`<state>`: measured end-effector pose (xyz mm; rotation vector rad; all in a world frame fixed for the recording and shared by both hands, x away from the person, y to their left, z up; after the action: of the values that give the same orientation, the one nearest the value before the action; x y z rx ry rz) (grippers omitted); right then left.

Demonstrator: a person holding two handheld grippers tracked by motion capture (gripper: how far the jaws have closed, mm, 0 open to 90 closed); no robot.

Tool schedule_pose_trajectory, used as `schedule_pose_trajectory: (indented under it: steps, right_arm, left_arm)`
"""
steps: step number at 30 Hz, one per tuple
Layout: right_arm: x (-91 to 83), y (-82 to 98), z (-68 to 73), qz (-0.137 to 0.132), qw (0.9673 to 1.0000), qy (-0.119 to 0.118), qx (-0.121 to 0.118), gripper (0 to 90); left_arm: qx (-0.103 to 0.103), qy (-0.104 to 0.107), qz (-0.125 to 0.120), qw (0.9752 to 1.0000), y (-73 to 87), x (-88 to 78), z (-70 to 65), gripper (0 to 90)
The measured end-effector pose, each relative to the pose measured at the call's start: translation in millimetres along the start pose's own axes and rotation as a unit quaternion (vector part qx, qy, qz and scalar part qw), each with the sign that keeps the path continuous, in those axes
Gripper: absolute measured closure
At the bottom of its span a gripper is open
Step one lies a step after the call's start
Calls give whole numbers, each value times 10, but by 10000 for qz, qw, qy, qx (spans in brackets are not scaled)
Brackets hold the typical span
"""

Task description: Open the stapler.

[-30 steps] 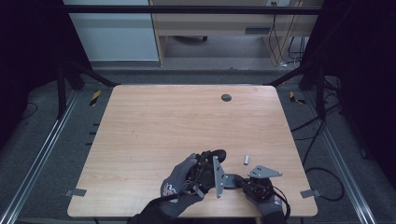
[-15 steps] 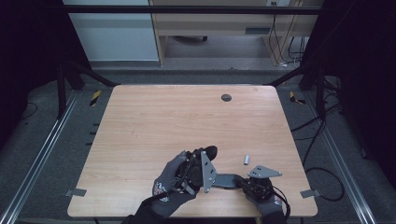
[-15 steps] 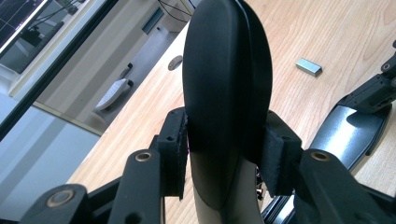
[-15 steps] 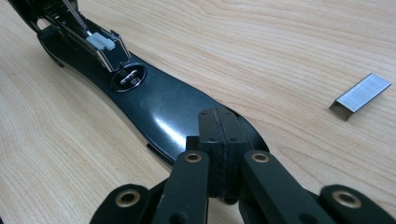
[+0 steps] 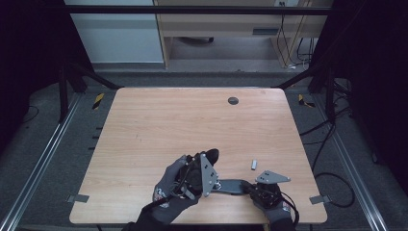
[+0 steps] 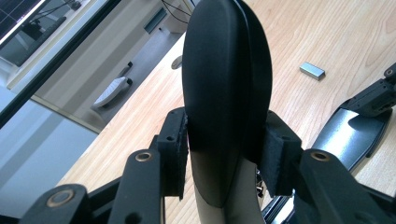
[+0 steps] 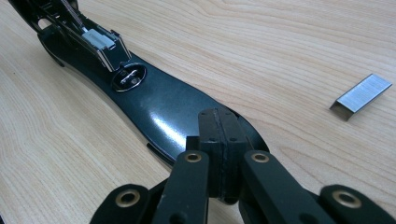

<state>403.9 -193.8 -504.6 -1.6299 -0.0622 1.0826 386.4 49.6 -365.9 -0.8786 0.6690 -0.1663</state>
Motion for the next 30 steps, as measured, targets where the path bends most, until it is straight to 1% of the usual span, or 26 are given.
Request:
schedule_pose_trajectory:
  steps: [1, 4, 5, 7, 21, 23, 24, 25, 26, 28, 30]
  right_arm:
    - [0, 0, 1, 0, 10000, 3, 0, 900]
    - [0, 0, 1, 0, 10000, 2, -4, 900]
    - [0, 0, 1, 0, 10000, 1, -3, 900]
    - [-1, -1, 6, 4, 10000, -7, 25, 900]
    - [-1, -1, 5, 5, 10000, -11, -9, 900]
    - [-1, -1, 5, 8, 10000, -12, -7, 900]
    - [-1, -1, 5, 8, 10000, -12, -7, 900]
    - [1, -1, 5, 2, 10000, -17, -5, 900]
    - [1, -1, 5, 2, 10000, -17, -5, 900]
    - [1, -1, 5, 1, 10000, -18, -2, 900]
    - [1, -1, 5, 0, 10000, -18, -5, 900]
  left_arm:
    - [-70, 2, -19, 10000, 13, -15, 23, 576]
    - [-121, -2, -33, 9999, 26, -32, 50, 576]
    - [-177, -11, -48, 9998, 38, -48, 72, 576]
    - [-213, -9, -57, 9998, 49, -61, 94, 575]
    - [-469, -10, -116, 9988, 120, -135, 215, 573]
    - [-585, 4, -141, 9982, 152, -163, 266, 572]
    - [-585, 4, -141, 9982, 152, -163, 266, 571]
    - [-668, 20, -157, 9976, 172, -180, 302, 571]
    - [-668, 20, -157, 9976, 172, -180, 302, 571]
    - [-739, 23, -168, 9971, 199, -203, 339, 569]
    - [-772, 22, -176, 9969, 207, -208, 348, 569]
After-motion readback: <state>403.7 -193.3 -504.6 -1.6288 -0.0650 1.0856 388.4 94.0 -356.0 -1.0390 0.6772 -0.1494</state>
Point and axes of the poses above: each handheld gripper's, and its own axes: x roughly forward along the jaws, y roughly out of its underside, z roughly to its left, the point moved 1 cm from there along x, roughly forward along the jaws, and after that the axes turned 6 degrees about -x, right-handed, at the moved point
